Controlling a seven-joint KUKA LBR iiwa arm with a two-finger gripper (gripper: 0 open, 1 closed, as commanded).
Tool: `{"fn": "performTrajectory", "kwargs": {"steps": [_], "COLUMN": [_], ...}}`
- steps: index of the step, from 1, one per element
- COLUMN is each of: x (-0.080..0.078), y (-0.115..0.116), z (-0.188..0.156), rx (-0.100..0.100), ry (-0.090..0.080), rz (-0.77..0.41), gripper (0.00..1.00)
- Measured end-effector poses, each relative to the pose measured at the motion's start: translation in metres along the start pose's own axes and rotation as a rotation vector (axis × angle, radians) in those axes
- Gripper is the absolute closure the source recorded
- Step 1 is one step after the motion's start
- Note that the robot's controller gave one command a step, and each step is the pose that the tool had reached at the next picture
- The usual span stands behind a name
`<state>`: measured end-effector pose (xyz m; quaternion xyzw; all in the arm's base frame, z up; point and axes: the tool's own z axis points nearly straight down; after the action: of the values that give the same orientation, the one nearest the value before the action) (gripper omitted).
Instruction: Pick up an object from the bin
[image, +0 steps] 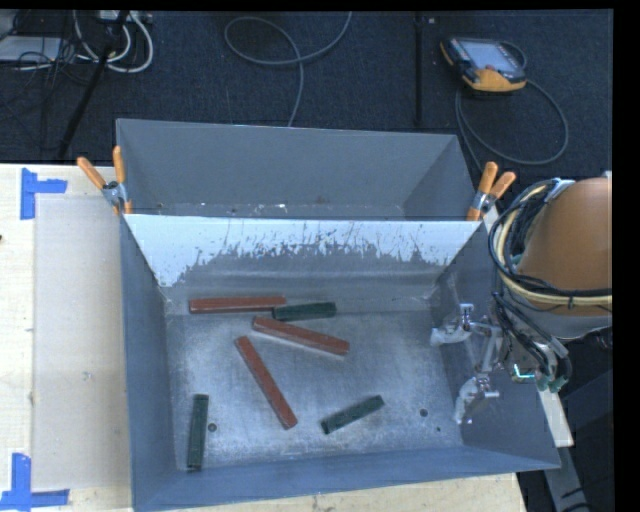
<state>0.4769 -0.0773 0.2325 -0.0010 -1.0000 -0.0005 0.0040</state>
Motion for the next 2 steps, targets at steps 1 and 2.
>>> {"fn": "performTrajectory", "kwargs": {"steps": [1,2], "x": [-0.001,-0.002], "y": [0.0,0.036], "z": [-0.003,0.058], "rx": [0.001,0.002], "ry": [-0.007,-0.01], "rz": [-0.003,-0.109], "gripper": [0.0,0.0]}}
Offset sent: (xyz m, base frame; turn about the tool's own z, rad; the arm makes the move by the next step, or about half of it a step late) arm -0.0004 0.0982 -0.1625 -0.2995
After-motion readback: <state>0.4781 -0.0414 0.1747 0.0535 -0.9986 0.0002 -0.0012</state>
